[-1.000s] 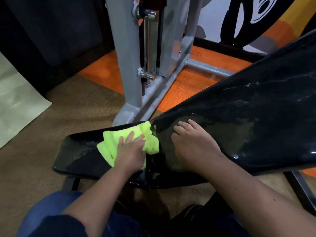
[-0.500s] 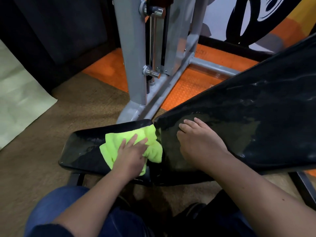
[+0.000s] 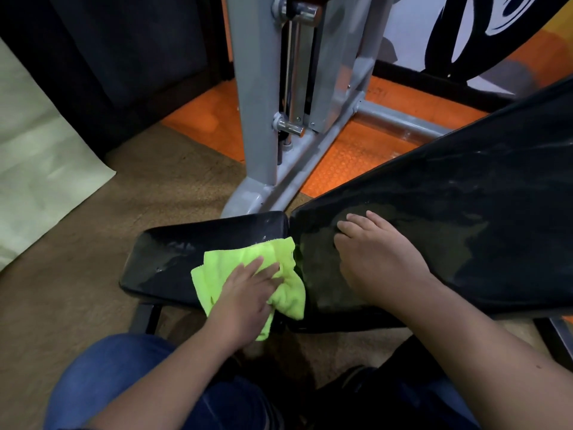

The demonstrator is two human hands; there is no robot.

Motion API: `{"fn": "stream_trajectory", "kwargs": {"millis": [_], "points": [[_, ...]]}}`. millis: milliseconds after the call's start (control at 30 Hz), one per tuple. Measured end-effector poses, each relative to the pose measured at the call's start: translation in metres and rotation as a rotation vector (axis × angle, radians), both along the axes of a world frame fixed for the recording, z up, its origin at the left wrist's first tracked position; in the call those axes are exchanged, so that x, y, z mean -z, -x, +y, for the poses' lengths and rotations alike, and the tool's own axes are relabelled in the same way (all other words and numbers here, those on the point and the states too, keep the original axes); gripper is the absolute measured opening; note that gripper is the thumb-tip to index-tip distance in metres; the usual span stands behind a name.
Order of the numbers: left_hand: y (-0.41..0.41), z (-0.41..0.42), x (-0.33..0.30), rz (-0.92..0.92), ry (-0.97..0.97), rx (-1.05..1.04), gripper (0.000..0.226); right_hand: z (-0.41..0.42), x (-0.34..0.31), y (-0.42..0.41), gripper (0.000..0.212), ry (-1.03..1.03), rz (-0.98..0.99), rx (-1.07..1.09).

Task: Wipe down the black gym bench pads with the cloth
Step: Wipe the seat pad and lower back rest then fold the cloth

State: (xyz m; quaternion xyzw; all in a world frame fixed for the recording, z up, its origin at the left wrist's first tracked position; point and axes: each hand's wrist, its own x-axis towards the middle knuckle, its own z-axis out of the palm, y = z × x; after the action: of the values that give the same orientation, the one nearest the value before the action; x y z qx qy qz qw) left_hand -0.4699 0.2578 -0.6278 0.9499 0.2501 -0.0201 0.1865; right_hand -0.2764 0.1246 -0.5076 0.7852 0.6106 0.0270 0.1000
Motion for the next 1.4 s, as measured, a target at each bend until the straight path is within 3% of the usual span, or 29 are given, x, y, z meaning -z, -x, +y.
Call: {"fn": "stream_trajectory", "kwargs": {"millis": [133,300,433,533,600,733,900,1033,1200,1333,1400], "points": [[-0.014,0.000,-0.008,-0.047,-0.017,-0.132,0.059,0.001,0.002,-0.001,0.035,-0.011,-0.004,0.000],[0.023,-0.012,0.002,-0.009,-0.062,0.062,0.064,0.000,0.002,-0.002,0.035,0.009,-0.010,-0.003],[0.003,-0.010,-0.006,0.014,-0.026,-0.112,0.063,0.002,0.000,0.000,0.037,0.007,-0.011,-0.004],[0.002,-0.028,-0.003,0.102,-0.142,-0.014,0.064,0.001,-0.002,0.001,0.041,0.010,-0.009,-0.008],[0.017,-0.018,-0.005,0.110,-0.082,0.023,0.068,0.000,-0.004,0.000,0.042,0.013,0.007,-0.010],[0.001,-0.011,-0.013,0.058,-0.032,-0.167,0.069,0.002,-0.002,0.002,0.041,-0.001,0.014,-0.006],[0.035,-0.032,-0.005,0.129,-0.076,0.020,0.073,0.002,-0.002,0.005,0.038,-0.004,0.020,-0.006],[0.028,-0.013,-0.008,0.101,-0.020,-0.184,0.075,0.005,-0.001,0.006,0.040,-0.011,0.028,0.011],[0.049,-0.024,-0.005,0.144,-0.041,-0.026,0.080,0.005,-0.004,0.006,0.041,0.005,0.045,0.025],[0.048,0.013,-0.010,0.164,-0.010,-0.208,0.082,0.006,-0.004,0.007,0.041,-0.008,0.041,0.033],[0.043,0.004,-0.013,0.202,-0.021,-0.139,0.081,0.007,-0.002,0.007,0.040,-0.005,0.025,0.034]]}}
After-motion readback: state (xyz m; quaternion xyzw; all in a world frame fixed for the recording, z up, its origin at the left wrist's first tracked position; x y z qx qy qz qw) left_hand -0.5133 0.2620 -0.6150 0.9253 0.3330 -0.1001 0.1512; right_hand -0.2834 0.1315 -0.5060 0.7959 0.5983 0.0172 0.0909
